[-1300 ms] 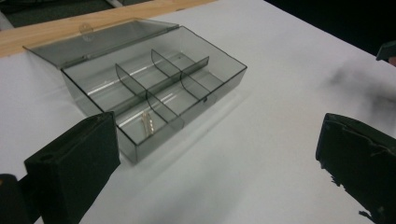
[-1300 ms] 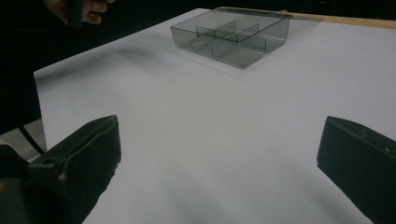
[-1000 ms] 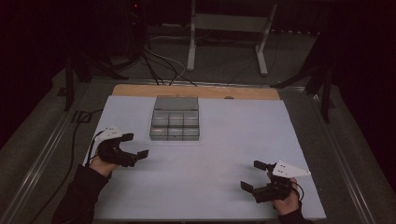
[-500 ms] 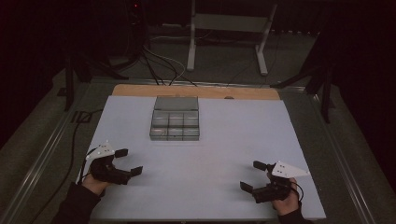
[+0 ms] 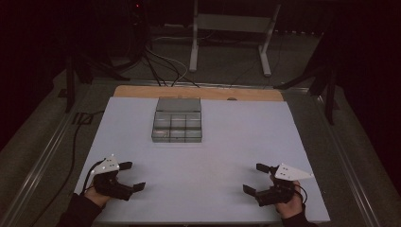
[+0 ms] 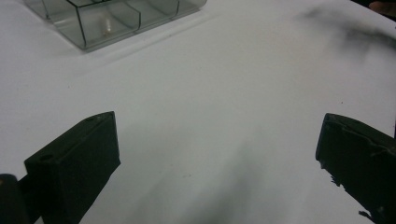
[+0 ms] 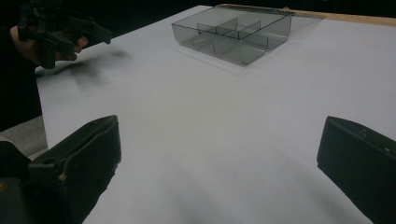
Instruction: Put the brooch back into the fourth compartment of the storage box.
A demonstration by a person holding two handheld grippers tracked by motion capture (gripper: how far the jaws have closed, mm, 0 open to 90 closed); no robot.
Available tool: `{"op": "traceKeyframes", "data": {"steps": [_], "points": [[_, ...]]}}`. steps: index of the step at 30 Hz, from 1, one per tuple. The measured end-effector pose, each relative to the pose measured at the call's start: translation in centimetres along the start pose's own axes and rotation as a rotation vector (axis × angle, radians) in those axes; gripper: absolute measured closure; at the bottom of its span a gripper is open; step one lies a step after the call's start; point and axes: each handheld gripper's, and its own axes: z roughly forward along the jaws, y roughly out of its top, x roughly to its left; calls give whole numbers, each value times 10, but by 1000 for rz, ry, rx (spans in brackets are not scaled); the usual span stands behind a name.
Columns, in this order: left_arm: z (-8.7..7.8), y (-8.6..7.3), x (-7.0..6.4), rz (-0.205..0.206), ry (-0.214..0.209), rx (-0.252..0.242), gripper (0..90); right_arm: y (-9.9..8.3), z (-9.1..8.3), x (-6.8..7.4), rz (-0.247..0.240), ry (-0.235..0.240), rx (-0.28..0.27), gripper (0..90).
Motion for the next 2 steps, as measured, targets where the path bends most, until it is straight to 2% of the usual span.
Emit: {"op": "traceKeyframes", "data": {"steps": [2], "points": [[0,0,0,-2,4,-1,13,0,0,0,-2,-9,-3,0]]}}
